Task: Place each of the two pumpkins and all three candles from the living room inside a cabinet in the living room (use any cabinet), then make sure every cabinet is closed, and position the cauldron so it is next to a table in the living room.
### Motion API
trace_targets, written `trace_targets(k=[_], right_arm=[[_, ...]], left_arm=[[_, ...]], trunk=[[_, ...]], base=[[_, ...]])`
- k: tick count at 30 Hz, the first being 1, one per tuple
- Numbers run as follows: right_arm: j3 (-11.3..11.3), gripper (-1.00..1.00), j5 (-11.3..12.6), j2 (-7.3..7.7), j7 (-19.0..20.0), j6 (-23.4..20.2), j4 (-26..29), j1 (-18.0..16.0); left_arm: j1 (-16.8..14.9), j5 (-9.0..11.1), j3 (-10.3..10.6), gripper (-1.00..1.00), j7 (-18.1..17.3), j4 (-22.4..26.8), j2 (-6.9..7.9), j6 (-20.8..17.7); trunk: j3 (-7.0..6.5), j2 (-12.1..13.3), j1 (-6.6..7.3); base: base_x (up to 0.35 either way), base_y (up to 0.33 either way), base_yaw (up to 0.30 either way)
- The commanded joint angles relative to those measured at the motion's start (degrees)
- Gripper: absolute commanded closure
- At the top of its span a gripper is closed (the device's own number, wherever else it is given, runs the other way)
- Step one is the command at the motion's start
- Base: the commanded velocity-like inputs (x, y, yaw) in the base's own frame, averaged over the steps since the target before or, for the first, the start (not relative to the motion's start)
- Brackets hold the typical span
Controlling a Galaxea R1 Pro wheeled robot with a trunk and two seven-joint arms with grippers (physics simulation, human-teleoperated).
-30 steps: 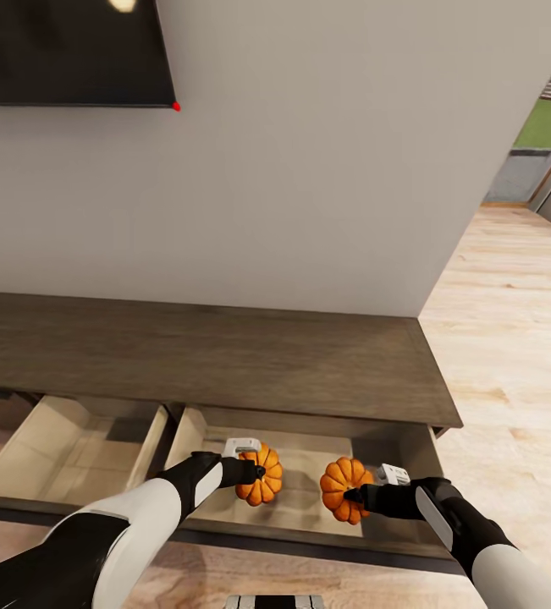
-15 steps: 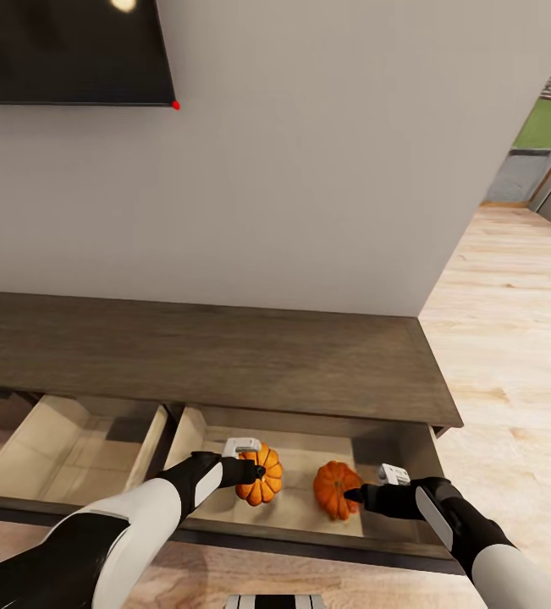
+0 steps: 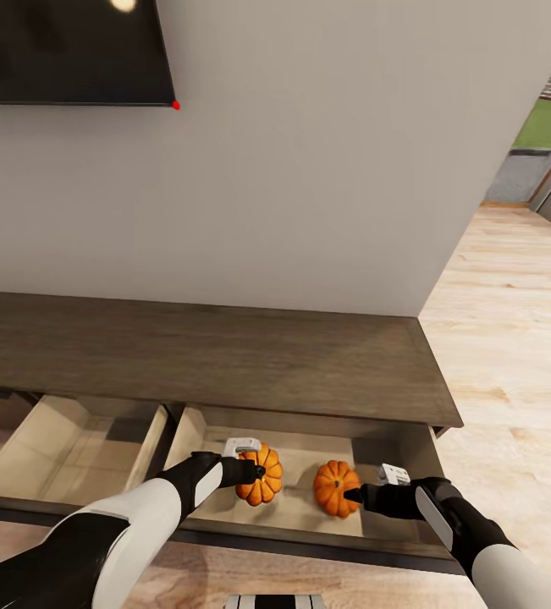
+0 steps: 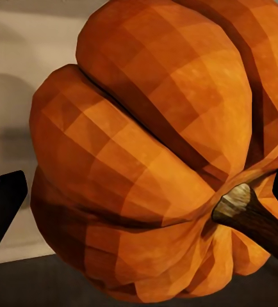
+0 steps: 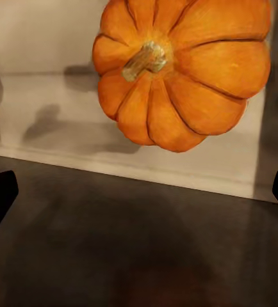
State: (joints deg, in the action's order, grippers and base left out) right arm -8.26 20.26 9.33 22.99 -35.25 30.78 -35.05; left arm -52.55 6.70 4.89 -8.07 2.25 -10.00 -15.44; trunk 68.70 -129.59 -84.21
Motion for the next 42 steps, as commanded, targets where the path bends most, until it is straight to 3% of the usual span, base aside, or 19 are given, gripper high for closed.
trace_targets(k=[1,2,21,42], right_arm=[[-0.3,-1.0,0.1,0.07,0.0,-0.2,0.1,0.0],[-0.3,-1.0,0.1,0.07,0.0,-0.2,0.1,0.0],[-0.3,-1.0,0.1,0.07,0.1,-0.1,0.1,0.0],[-0.6,-1.0,0.0,0.07,0.0,-0.6,0.2,0.0]], left_arm=[[0.0,0.6,0.5,1.0,0.0,0.1,0.0,-0.3],[0.0,0.6,0.5,-1.0,0.0,0.1,0.0,-0.3],[0.0,0.6,0.5,-1.0,0.0,0.0,0.0,-0.3],[0.0,0.6,0.6,-1.0,0.0,0.3,0.0,-1.5]], trunk=[[0.04,0.0,0.01],[0.04,0.0,0.01],[0.04,0.0,0.01],[-3.73,8.4,4.62]], base=[[0.0,0.0,0.0],[0.0,0.0,0.0],[0.0,0.0,0.0],[0.0,0.0,0.0]])
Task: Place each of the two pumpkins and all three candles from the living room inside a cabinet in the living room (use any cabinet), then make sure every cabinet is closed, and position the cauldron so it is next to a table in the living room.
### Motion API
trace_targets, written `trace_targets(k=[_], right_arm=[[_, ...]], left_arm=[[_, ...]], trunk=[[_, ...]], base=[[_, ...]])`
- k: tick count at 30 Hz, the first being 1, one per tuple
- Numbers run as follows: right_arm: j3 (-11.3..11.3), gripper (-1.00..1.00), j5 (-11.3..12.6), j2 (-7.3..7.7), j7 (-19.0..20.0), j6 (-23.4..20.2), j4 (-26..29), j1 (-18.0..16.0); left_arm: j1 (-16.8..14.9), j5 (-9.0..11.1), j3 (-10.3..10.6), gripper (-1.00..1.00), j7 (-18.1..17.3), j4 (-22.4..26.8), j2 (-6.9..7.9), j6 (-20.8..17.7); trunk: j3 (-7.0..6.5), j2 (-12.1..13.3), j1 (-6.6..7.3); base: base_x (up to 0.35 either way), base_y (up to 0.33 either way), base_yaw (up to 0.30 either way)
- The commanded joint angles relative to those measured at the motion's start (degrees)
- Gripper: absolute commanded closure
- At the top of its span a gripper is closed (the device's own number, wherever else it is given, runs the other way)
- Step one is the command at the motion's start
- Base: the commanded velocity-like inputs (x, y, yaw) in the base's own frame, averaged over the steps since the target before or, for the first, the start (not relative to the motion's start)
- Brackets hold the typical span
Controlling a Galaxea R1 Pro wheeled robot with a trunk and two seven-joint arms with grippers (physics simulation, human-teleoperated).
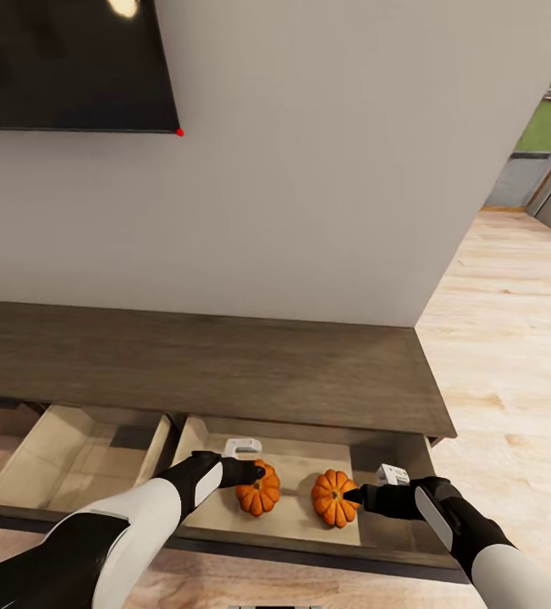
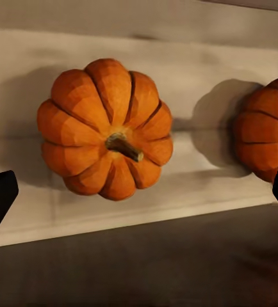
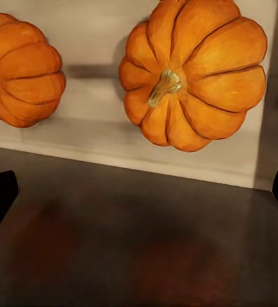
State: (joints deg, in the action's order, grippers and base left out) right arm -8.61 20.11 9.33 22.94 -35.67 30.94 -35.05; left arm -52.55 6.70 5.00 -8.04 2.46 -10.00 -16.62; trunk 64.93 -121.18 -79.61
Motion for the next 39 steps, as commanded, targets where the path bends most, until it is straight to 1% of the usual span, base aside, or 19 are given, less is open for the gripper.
trace_targets(k=[1,8,10,11,15,31,39], right_arm=[[-0.3,-1.0,0.1,0.07,0.0,-0.2,0.1,0.0],[-0.2,-1.0,0.1,0.07,0.0,-0.4,0.1,0.0],[-0.2,-1.0,0.1,0.07,0.0,-0.6,0.1,-0.1],[-0.3,-1.0,0.1,0.07,0.1,-0.6,0.2,-0.1],[-0.3,-1.0,0.1,0.07,0.1,-0.7,0.1,-0.2],[-0.3,-1.0,0.1,0.07,0.2,-0.8,0.1,-0.2],[-0.3,-1.0,0.1,0.07,0.1,-0.8,0.1,-0.2]], left_arm=[[0.0,0.6,0.5,-1.0,0.0,0.1,0.0,-0.6],[0.0,0.6,0.6,-1.0,0.0,0.2,0.0,-2.5],[0.0,0.6,0.6,-1.0,0.0,0.2,0.0,-3.6],[0.0,0.6,0.6,-1.0,0.0,0.3,0.0,-4.8],[0.0,0.6,0.6,-1.0,0.1,0.3,0.0,-6.2],[0.0,0.7,0.3,-1.0,0.5,0.0,0.0,-8.5],[0.0,1.0,0.0,-1.0,0.7,-2.2,0.0,-8.5]], trunk=[[-0.14,0.4,0.23],[-1.4,3.2,1.77],[-1.76,4.0,2.21],[-1.94,4.4,2.43],[-2.66,6.0,3.31],[-5.53,12.4,6.82],[-7.13,15.6,8.58]], base=[[0.0,0.0,0.0],[0.0,0.0,0.0],[0.0,0.0,0.0],[0.0,0.0,0.0],[0.0,0.0,0.0],[0.0,0.0,0.0],[0.0,0.0,0.009]])
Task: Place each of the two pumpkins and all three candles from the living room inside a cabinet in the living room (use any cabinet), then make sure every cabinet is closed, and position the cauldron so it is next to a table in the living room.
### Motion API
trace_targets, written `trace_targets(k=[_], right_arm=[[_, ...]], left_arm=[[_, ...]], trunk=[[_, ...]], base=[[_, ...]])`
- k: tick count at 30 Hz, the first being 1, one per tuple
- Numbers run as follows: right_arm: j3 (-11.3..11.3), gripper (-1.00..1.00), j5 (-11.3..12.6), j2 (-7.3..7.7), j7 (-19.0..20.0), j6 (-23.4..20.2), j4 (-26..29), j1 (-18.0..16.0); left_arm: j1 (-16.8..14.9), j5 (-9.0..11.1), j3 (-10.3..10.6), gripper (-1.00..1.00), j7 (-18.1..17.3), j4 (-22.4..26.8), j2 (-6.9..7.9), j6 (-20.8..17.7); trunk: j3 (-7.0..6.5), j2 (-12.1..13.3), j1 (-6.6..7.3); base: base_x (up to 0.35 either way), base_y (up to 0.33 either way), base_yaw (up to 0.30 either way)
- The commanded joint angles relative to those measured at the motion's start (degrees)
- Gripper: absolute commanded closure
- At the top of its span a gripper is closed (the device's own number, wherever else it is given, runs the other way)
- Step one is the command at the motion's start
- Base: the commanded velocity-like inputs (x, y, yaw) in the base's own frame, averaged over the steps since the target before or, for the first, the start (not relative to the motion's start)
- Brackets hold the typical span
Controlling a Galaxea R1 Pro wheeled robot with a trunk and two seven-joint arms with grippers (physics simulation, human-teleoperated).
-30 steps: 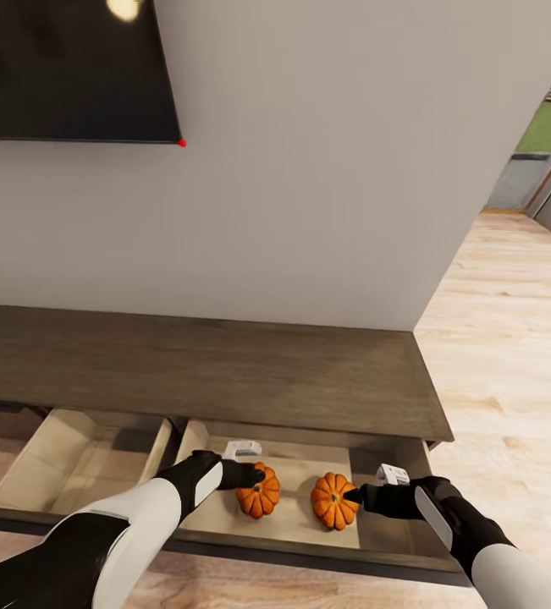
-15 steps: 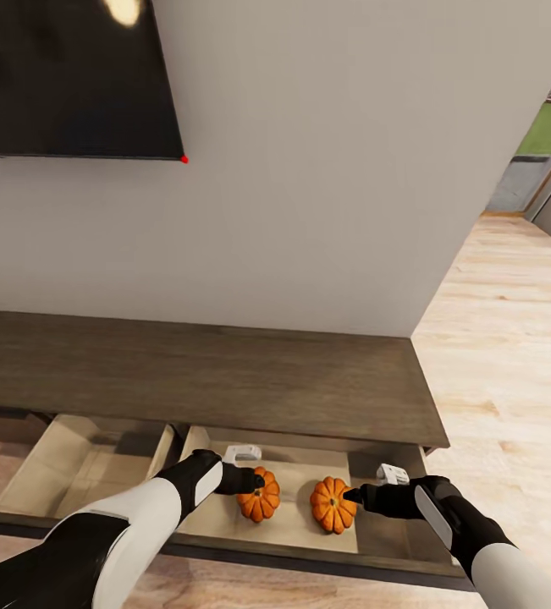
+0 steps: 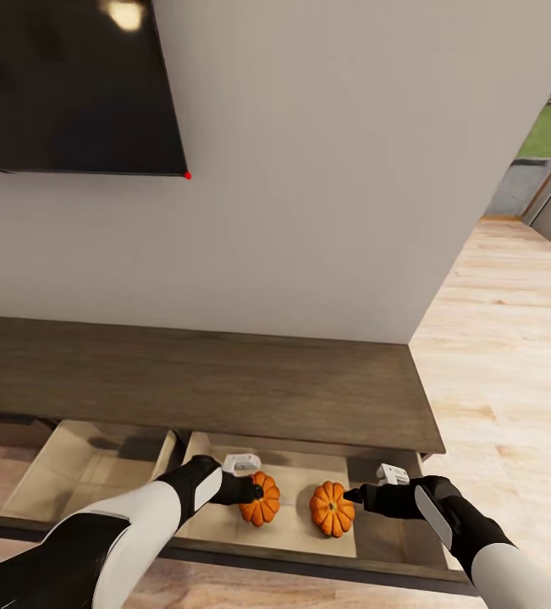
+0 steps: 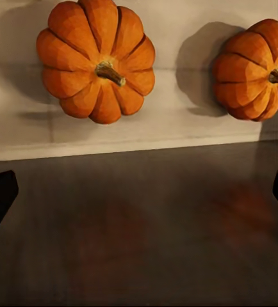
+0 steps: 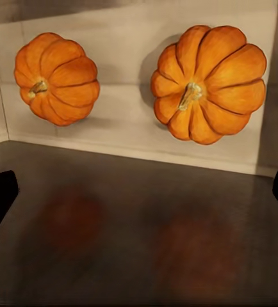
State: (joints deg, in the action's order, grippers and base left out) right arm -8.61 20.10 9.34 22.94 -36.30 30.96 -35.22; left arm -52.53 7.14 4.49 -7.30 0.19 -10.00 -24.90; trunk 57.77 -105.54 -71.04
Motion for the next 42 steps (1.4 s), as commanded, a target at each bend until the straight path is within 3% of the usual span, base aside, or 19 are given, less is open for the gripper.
trace_targets(k=[1,5,42], right_arm=[[-0.3,-1.0,0.1,0.05,0.0,-0.2,0.1,0.0],[-0.3,-1.0,0.1,0.01,0.0,-0.1,0.1,0.0],[-0.3,-1.0,0.2,-0.08,-0.1,0.1,0.1,0.0]], left_arm=[[0.0,0.6,0.5,-1.0,-0.1,0.0,0.0,-0.2],[0.0,0.6,0.4,-1.0,-0.1,0.0,0.0,-0.1],[0.5,0.6,0.4,-1.0,-0.4,0.2,0.0,1.4]], trunk=[[-0.23,0.4,0.23],[-1.29,2.0,1.11],[-4.02,2.0,1.11]], base=[[0.0,0.0,0.02],[0.0,0.0,0.008],[0.0,0.0,0.0]])
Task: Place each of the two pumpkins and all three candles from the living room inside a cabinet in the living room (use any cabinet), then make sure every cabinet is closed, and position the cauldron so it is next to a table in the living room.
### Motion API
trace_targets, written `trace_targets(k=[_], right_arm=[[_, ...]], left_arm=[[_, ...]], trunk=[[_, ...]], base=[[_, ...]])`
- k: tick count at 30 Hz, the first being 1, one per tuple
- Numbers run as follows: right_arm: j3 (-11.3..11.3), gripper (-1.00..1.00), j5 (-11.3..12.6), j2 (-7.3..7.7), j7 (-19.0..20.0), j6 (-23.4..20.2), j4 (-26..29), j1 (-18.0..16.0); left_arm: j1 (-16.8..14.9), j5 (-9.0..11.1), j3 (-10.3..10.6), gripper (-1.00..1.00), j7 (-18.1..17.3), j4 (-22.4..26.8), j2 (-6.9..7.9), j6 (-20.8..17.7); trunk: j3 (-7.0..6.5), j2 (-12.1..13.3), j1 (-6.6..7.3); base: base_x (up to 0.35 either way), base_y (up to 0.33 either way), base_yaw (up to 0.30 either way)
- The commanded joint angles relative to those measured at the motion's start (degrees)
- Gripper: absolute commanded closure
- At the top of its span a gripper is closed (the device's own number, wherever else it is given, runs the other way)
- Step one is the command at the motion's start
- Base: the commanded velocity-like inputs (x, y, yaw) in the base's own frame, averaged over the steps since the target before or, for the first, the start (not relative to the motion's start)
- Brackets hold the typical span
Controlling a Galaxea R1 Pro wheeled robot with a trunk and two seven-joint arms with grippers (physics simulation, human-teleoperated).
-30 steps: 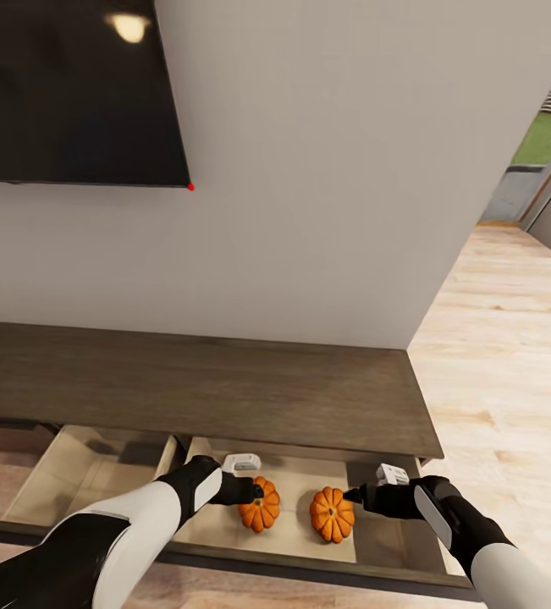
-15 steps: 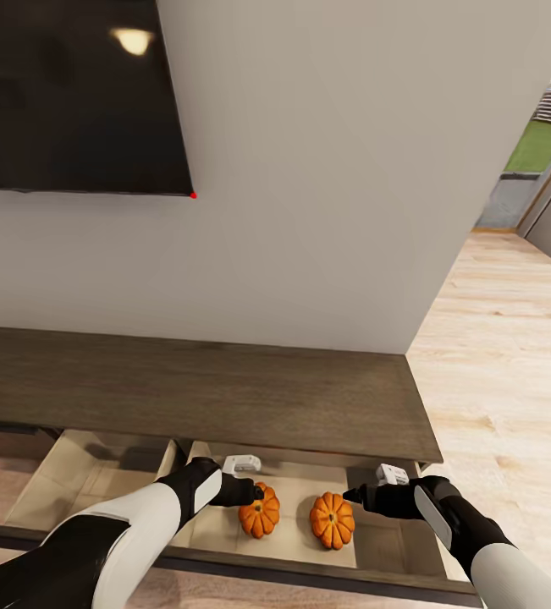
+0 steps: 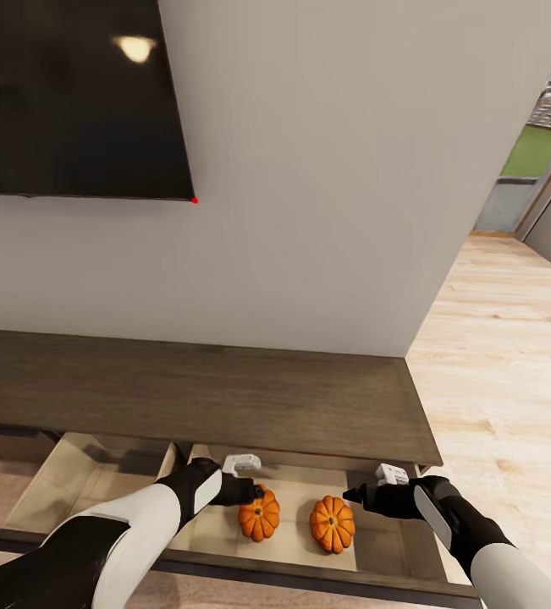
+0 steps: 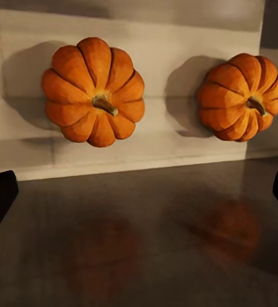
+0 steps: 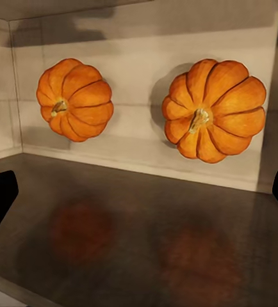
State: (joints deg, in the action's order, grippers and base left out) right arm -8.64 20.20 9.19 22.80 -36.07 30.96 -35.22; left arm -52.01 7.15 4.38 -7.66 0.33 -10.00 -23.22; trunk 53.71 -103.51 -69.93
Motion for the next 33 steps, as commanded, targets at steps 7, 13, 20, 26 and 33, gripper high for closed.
trace_targets(k=[7,13,20,26,33], right_arm=[[-0.3,-1.0,0.1,0.04,0.1,-0.1,0.1,0.0],[-0.3,-1.0,0.1,0.04,0.2,-0.1,0.5,0.0],[-0.5,-1.0,0.0,0.04,0.2,-0.1,0.6,0.0],[-0.6,-1.0,0.0,-0.02,0.1,0.0,0.6,0.0],[-0.5,-1.0,0.0,-0.05,0.1,0.2,0.6,0.0]], left_arm=[[0.0,1.2,0.5,-1.0,-0.1,0.0,0.0,2.5],[0.0,4.6,0.5,-1.0,-0.2,0.2,0.0,2.9],[-0.1,5.1,0.5,-1.0,-0.2,0.3,0.0,3.0],[-0.1,5.2,0.5,-1.0,-0.2,0.0,0.0,5.3],[-0.1,5.2,0.5,-1.0,-0.2,-0.1,0.0,6.5]], trunk=[[0.04,0.0,0.01],[0.04,0.0,0.01],[-0.3,0.0,0.01],[-0.81,0.0,0.01],[-1.42,0.0,0.01]], base=[[0.0,0.0,0.0],[0.0,0.0,0.0],[0.0,0.0,0.0],[0.0,0.001,0.0],[0.0,0.129,0.029]])
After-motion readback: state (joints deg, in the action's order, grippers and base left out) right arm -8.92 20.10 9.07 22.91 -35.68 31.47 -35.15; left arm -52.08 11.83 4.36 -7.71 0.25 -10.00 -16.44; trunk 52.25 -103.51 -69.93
